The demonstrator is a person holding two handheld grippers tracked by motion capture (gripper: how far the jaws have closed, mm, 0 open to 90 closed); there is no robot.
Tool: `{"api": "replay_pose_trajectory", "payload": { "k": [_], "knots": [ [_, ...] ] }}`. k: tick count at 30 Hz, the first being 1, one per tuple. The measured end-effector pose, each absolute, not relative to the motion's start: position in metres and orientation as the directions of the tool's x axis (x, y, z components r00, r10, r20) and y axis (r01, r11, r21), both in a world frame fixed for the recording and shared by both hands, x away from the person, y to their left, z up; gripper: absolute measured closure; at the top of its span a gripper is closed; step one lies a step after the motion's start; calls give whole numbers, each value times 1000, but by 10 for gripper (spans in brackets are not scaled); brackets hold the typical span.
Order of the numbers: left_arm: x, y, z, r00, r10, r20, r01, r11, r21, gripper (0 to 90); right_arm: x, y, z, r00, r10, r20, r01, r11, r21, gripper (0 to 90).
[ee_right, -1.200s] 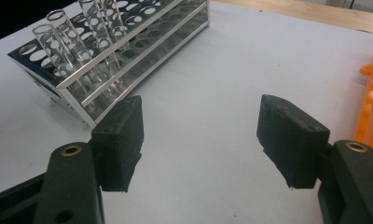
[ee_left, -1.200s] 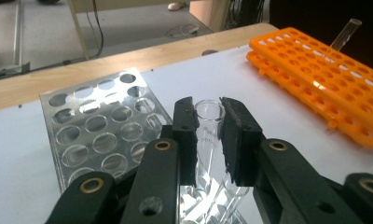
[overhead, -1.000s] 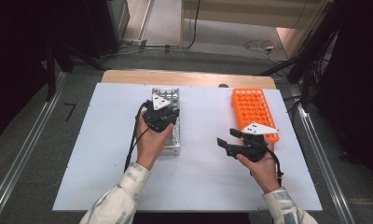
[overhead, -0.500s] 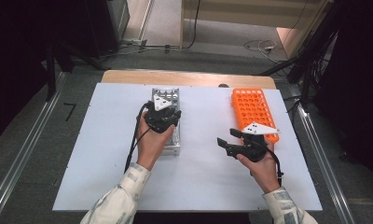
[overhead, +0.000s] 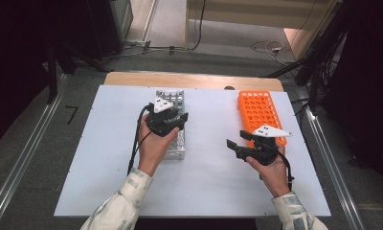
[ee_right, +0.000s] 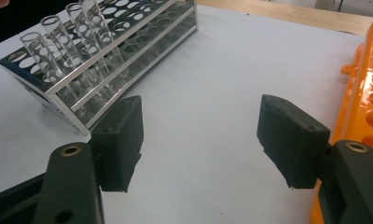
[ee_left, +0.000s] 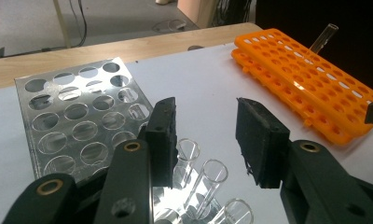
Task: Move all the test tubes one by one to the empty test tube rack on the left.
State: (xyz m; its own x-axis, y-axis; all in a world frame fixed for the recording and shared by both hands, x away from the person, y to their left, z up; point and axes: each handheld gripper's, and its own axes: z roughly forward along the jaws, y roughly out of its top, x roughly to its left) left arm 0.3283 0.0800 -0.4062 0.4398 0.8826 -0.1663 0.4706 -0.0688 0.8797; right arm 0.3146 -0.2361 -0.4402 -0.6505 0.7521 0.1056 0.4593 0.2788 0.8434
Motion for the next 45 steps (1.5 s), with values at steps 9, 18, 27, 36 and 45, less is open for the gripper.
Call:
{"api": "replay_pose_trajectory", "payload": {
  "k": [9, 18, 27, 36, 45],
  "knots": [
    [324, 87, -402, 439, 877, -198, 462, -31, 886, 477, 318, -247, -439, -625, 774, 98, 458, 263, 849, 299],
    [317, 96, -407, 445, 871, -207, 459, -23, 888, 402, 325, -269, -434, -556, 827, 86, 459, 219, 861, 296],
    [304, 103, -411, 464, 858, -222, 452, -14, 892, 356, 348, -292, -437, -442, 897, 32, 451, 191, 872, 294],
    [296, 101, -412, 483, 850, -211, 448, -33, 894, 316, 381, -302, -451, -345, 939, 16, 490, 165, 856, 302],
    [292, 101, -416, 495, 841, -218, 451, -34, 892, 316, 408, -305, -448, -290, 957, -1, 512, 156, 845, 360]
  ]
}}
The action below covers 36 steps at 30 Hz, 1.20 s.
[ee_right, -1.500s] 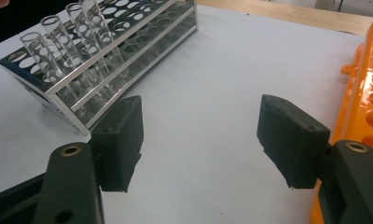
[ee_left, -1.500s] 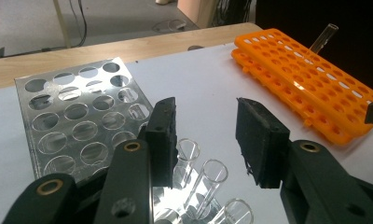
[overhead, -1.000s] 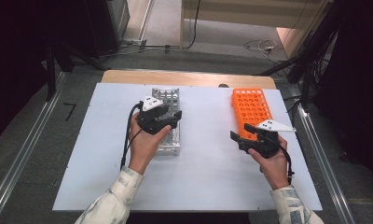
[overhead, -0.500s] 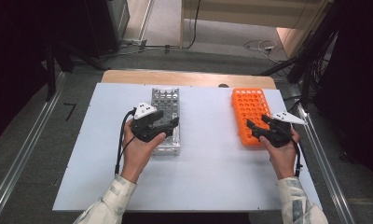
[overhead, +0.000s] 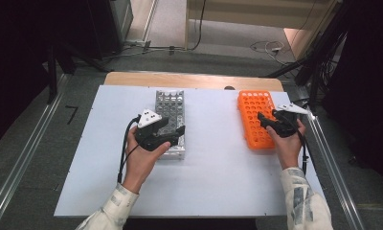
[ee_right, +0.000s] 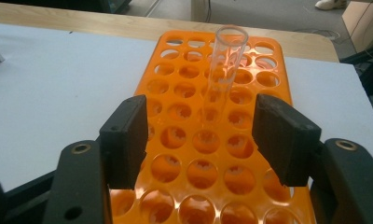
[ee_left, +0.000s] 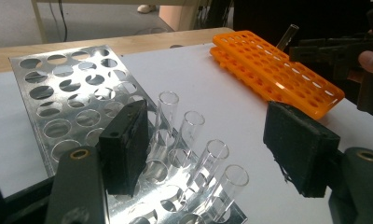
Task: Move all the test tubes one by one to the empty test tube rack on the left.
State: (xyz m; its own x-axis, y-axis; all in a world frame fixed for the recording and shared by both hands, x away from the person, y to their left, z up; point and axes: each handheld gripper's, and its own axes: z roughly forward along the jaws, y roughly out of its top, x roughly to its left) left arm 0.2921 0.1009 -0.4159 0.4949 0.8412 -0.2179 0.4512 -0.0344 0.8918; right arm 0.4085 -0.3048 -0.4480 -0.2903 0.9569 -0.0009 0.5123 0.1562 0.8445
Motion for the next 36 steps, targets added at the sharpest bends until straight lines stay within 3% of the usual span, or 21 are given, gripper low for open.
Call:
{"api": "replay_pose_trajectory", "payload": {
  "k": [13, 30, 36],
  "knots": [
    [291, 105, -421, 492, 843, -217, 462, -42, 886, 321, 436, -299, -453, -272, 962, -7, 546, 160, 823, 497],
    [290, 104, -422, 495, 843, -211, 466, -52, 883, 322, 442, -298, -452, -271, 962, 0, 570, 161, 806, 721],
    [290, 104, -421, 492, 844, -214, 465, -47, 884, 325, 442, -300, -452, -265, 964, -3, 569, 159, 807, 734]
  ]
}}
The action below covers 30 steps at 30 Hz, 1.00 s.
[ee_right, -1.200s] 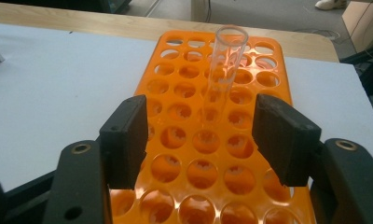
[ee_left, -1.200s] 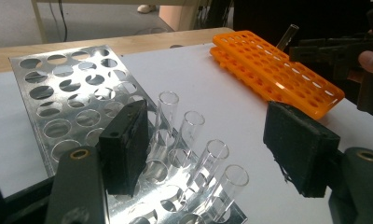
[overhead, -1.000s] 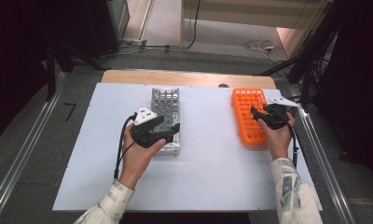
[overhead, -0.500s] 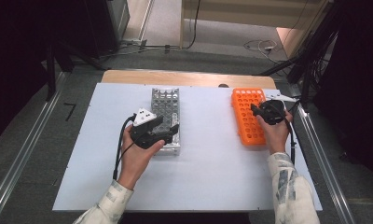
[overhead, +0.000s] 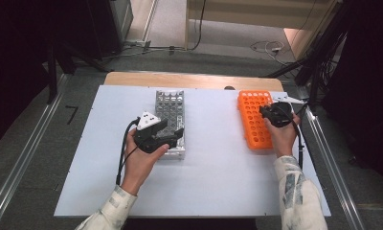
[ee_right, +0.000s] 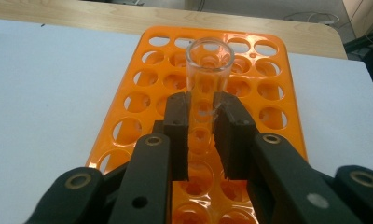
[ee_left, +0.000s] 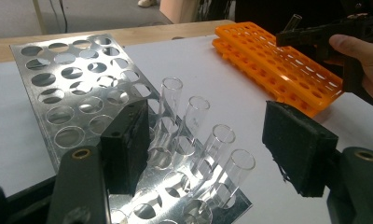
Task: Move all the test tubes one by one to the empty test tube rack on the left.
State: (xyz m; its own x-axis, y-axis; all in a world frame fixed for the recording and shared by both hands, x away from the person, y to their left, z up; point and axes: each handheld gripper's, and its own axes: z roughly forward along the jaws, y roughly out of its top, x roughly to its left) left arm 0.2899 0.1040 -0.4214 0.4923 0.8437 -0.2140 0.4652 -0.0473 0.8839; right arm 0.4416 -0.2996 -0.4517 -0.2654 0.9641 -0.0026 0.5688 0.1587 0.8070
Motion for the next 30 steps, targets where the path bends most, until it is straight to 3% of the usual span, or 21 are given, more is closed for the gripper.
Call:
{"api": "replay_pose_trajectory", "payload": {
  "k": [18, 30],
  "knots": [
    [288, 106, -415, 485, 849, -209, 447, -36, 894, 321, 424, -309, -421, -276, 961, 27, 498, 120, 859, 736],
    [285, 100, -409, 504, 839, -204, 432, -40, 901, 305, 392, -303, -403, -368, 929, 51, 471, 138, 871, 736]
  ]
}}
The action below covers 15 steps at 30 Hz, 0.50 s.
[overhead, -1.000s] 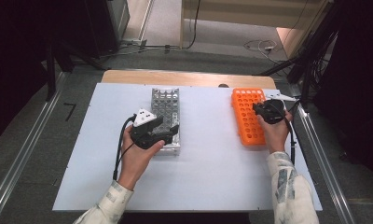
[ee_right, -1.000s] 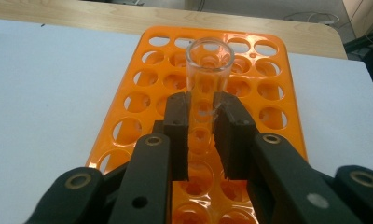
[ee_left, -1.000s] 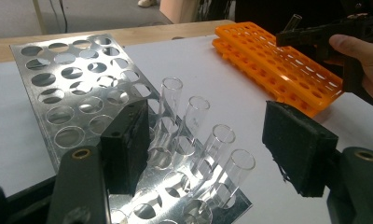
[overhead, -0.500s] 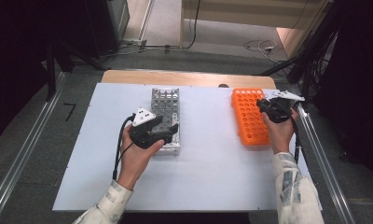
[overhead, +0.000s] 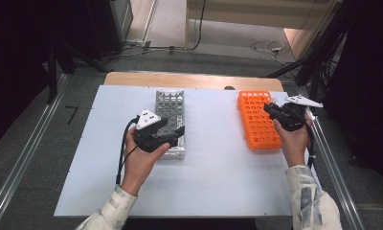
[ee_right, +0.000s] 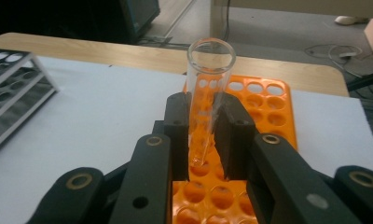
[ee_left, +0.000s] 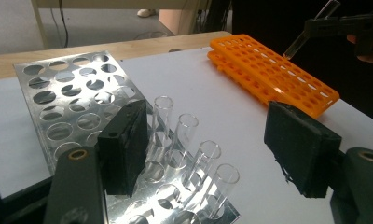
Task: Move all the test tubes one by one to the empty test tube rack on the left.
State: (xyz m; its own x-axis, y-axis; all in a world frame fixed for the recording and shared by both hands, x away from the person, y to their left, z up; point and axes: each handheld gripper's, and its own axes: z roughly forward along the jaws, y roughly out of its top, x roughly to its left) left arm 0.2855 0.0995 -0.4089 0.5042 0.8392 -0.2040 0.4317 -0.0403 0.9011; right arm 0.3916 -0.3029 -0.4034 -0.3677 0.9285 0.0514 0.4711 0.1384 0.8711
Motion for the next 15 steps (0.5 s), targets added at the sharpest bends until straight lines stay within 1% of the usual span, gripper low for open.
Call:
{"api": "replay_pose_trajectory", "payload": {
  "k": [7, 10, 15],
  "knots": [
    [284, 92, -406, 518, 833, -193, 419, -51, 907, 269, 369, -291, -408, -432, 901, 45, 471, 183, 863, 735],
    [284, 88, -405, 525, 832, -181, 415, -65, 907, 243, 358, -285, -411, -458, 887, 61, 476, 187, 860, 735],
    [283, 83, -404, 535, 826, -178, 414, -72, 908, 234, 341, -271, -413, -512, 856, 70, 469, 211, 858, 735]
  ]
}}
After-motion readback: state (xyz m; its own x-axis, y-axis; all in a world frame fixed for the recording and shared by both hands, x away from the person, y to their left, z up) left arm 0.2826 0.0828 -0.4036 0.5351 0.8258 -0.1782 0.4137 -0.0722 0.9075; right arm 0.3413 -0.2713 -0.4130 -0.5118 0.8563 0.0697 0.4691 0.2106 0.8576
